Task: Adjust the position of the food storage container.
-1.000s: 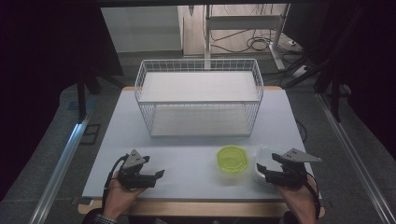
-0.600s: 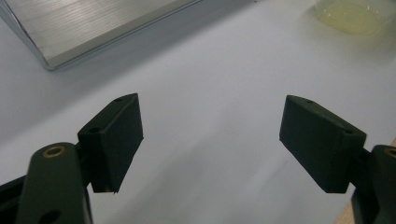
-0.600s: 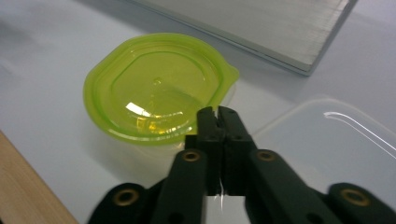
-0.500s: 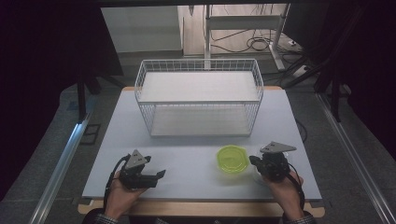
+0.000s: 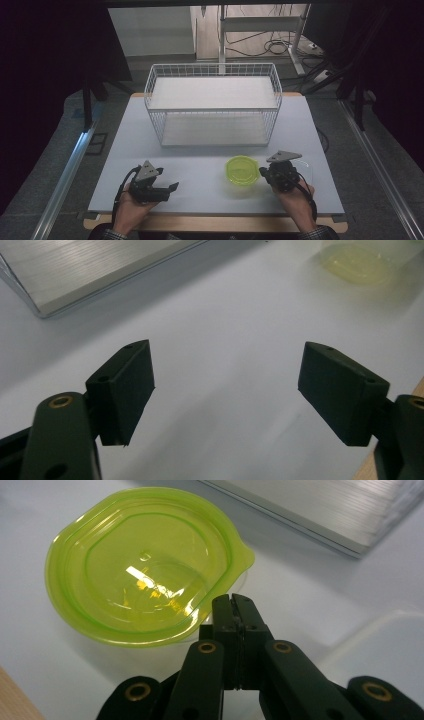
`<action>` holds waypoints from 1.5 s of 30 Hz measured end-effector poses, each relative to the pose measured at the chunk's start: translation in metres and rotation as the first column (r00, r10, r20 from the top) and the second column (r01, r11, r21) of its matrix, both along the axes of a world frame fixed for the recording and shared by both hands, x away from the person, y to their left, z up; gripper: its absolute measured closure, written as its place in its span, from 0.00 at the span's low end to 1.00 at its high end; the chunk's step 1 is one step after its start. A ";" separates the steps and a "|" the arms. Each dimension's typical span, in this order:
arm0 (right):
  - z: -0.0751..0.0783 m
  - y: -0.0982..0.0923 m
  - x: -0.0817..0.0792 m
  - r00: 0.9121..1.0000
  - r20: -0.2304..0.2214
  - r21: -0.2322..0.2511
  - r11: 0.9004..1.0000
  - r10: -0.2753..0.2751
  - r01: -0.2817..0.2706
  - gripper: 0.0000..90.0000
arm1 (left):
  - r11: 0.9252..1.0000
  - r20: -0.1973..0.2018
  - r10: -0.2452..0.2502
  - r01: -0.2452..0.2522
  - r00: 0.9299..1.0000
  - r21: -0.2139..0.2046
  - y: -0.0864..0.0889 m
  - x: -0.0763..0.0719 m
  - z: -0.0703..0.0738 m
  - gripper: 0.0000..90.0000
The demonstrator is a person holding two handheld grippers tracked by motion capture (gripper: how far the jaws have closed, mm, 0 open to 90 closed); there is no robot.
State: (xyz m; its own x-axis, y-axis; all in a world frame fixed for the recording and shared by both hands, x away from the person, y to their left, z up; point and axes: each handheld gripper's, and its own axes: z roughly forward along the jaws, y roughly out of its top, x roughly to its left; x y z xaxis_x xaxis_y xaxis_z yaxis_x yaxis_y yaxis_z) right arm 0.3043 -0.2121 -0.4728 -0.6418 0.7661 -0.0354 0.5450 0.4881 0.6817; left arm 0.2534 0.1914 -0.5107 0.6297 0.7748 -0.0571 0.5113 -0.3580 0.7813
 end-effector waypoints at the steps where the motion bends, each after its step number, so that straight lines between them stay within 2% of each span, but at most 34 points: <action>1: 0.000 0.003 0.000 1.000 -0.005 0.006 1.000 0.009 -0.009 0.99 | 1.000 0.001 -0.002 0.002 1.000 0.000 0.000 0.000 0.000 0.26; 10: -0.005 0.030 0.009 0.996 -0.025 0.044 0.996 0.081 -0.080 0.99 | 1.000 -0.002 -0.011 0.011 1.000 -0.007 -0.001 -0.001 0.001 0.29; 11: -0.008 0.037 0.013 0.994 -0.030 0.064 0.993 0.103 -0.101 0.99 | 1.000 -0.006 -0.014 0.014 1.000 -0.009 -0.001 -0.001 0.001 0.31; 12: -0.008 0.037 0.013 0.994 -0.030 0.064 0.993 0.103 -0.101 0.99 | 1.000 -0.006 -0.014 0.014 1.000 -0.009 -0.001 -0.001 0.001 0.31; 15: -0.011 0.052 0.016 0.990 -0.036 0.072 0.988 0.136 -0.133 0.99 | 1.000 -0.014 -0.024 0.024 1.000 -0.018 -0.002 -0.001 0.002 0.37; 16: -0.011 0.052 0.016 0.990 -0.036 0.072 0.988 0.136 -0.133 0.99 | 0.999 -0.016 -0.028 0.027 0.999 -0.021 -0.002 -0.001 0.002 0.37; 18: -0.010 0.052 0.015 0.990 -0.030 0.066 0.988 0.138 -0.136 0.98 | 0.999 -0.024 -0.040 0.039 0.999 -0.037 -0.006 0.000 0.004 0.47; 19: -0.009 0.050 0.014 0.991 -0.029 0.070 0.989 0.132 -0.129 0.98 | 0.998 -0.027 -0.048 0.047 0.998 -0.044 -0.009 0.000 0.006 0.47; 20: -0.007 0.046 0.013 0.992 -0.021 0.071 0.990 0.125 -0.124 0.97 | 0.998 -0.029 -0.051 0.050 0.998 -0.042 -0.015 0.000 0.008 0.51; 21: -0.004 0.037 0.010 0.994 -0.008 0.075 0.991 0.111 -0.110 0.96 | 0.998 -0.030 -0.053 0.052 0.998 -0.035 -0.023 0.001 0.011 0.67; 22: -0.004 0.037 0.010 0.994 -0.008 0.075 0.991 0.111 -0.110 0.96 | 0.998 -0.027 -0.065 0.064 0.998 -0.029 -0.031 0.002 0.013 0.67; 23: 0.000 0.028 0.009 0.996 0.000 0.082 0.992 0.094 -0.093 0.95 | 0.996 -0.025 -0.086 0.086 0.996 -0.025 -0.039 0.003 0.016 0.79; 24: 0.000 0.028 0.009 0.996 0.000 0.082 0.992 0.094 -0.093 0.95 | 0.994 -0.026 -0.111 0.110 0.994 -0.025 -0.048 0.004 0.018 0.79; 25: 0.003 0.018 0.007 0.997 0.008 0.084 0.993 0.080 -0.080 0.93 | 0.988 -0.026 -0.154 0.153 0.988 -0.037 -0.065 0.006 0.022 0.91; 26: 0.003 0.018 0.007 0.997 0.008 0.084 0.993 0.080 -0.080 0.93 | 0.988 -0.026 -0.154 0.153 0.988 -0.037 -0.065 0.006 0.022 0.95; 30: 0.007 0.000 0.003 0.998 0.032 0.084 0.995 0.046 -0.049 0.86 | 0.973 -0.033 -0.225 0.223 0.974 -0.052 -0.099 0.015 0.030 1.00; 32: 0.009 -0.007 0.001 0.998 0.050 0.079 0.996 0.028 -0.032 0.80 | 0.966 -0.033 -0.257 0.255 0.966 -0.044 -0.116 0.020 0.033 1.00; 33: 0.011 -0.015 -0.002 0.997 0.077 0.069 0.998 0.008 -0.013 0.73 | 0.962 -0.026 -0.272 0.271 0.962 -0.033 -0.131 0.025 0.037 1.00; 34: 0.011 -0.015 -0.002 0.997 0.077 0.069 0.998 0.008 -0.013 0.73 | 0.962 -0.026 -0.272 0.271 0.962 -0.033 -0.131 0.025 0.037 1.00; 35: 0.013 -0.023 -0.004 0.995 0.102 0.056 0.998 -0.011 0.005 0.68 | 0.961 -0.027 -0.277 0.277 0.960 -0.026 -0.138 0.028 0.039 1.00; 38: 0.014 -0.031 -0.006 0.993 0.116 0.059 0.998 -0.030 0.023 0.65 | 0.957 -0.027 -0.292 0.291 0.956 -0.016 -0.157 0.038 0.043 1.00; 40: 0.014 -0.038 -0.007 0.991 0.122 0.067 0.997 -0.046 0.038 0.63 | 0.957 -0.025 -0.290 0.290 0.957 -0.006 -0.171 0.045 0.043 1.00; 41: 0.015 -0.041 -0.007 0.991 0.125 0.069 0.997 -0.053 0.045 0.62 | 0.954 -0.031 -0.300 0.300 0.954 0.016 -0.176 0.048 0.042 1.00; 44: 0.016 -0.047 -0.008 0.989 0.133 0.073 0.996 -0.064 0.054 0.60 | 0.955 -0.048 -0.290 0.292 0.956 0.051 -0.192 0.057 0.037 1.00; 45: 0.016 -0.049 -0.008 0.989 0.135 0.072 0.996 -0.065 0.055 0.58 | 0.955 -0.057 -0.278 0.282 0.959 0.086 -0.198 0.062 0.034 1.00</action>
